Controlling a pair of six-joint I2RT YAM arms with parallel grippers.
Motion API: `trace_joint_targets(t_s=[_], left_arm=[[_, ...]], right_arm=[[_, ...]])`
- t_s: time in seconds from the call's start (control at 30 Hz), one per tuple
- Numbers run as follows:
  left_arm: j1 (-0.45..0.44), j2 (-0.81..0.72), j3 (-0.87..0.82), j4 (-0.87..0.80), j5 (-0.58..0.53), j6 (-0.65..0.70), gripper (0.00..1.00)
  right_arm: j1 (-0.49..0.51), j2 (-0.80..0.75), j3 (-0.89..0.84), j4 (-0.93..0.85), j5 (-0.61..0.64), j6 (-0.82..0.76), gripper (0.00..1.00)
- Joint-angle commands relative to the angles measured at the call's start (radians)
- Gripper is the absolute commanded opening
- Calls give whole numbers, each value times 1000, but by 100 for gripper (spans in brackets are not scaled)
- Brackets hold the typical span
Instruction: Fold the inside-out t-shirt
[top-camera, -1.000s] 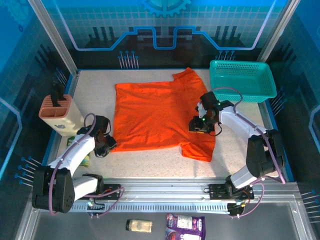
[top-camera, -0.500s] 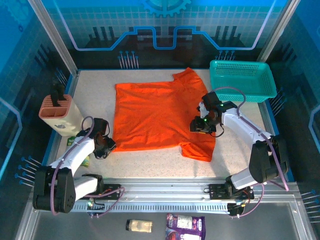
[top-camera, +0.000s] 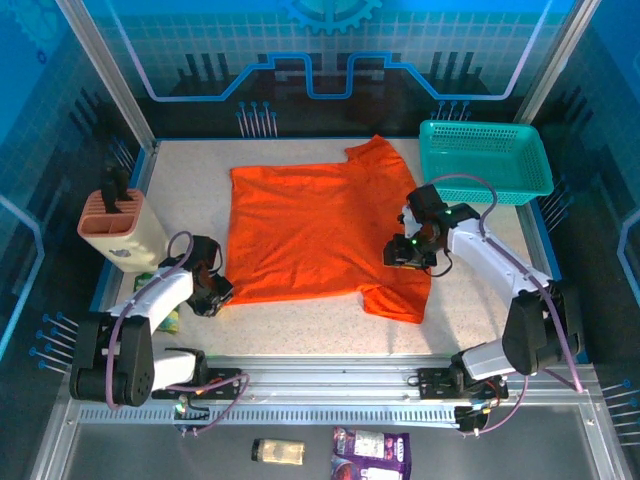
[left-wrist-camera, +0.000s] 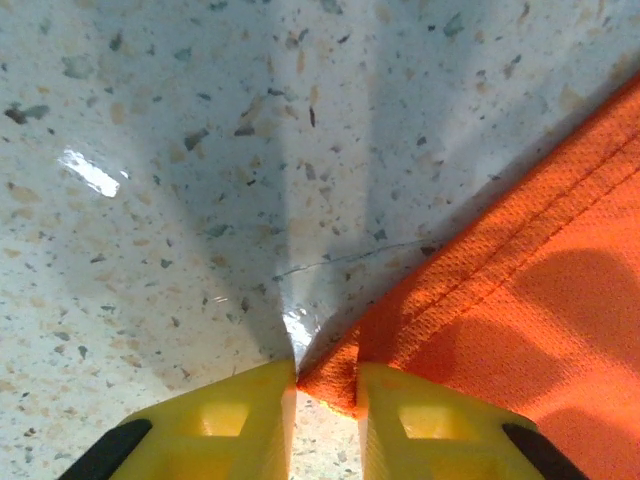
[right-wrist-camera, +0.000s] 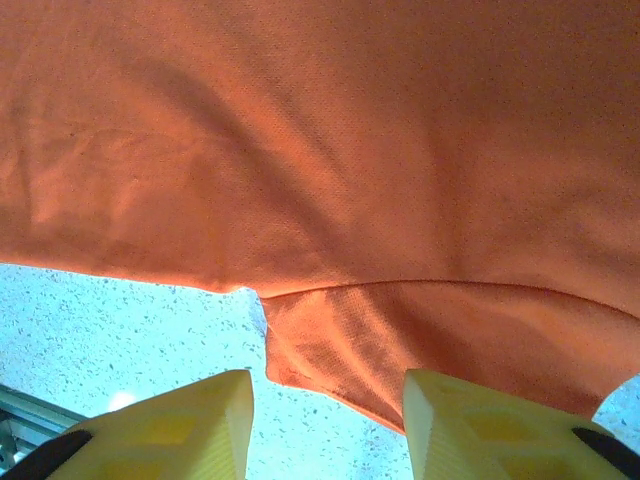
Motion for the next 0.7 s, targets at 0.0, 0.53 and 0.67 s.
trace_joint_targets(t_s=[0.0, 0.53, 0.67], left_arm=[[11, 20, -17, 4, 18, -1, 19], [62, -10, 50, -35, 14, 73, 5], [67, -1, 53, -34, 21, 80, 5]], right_arm=[[19, -43, -28, -54, 25, 31, 45], [38, -220, -376, -85, 146, 446, 45], [39, -209, -420, -46, 121, 478, 44]])
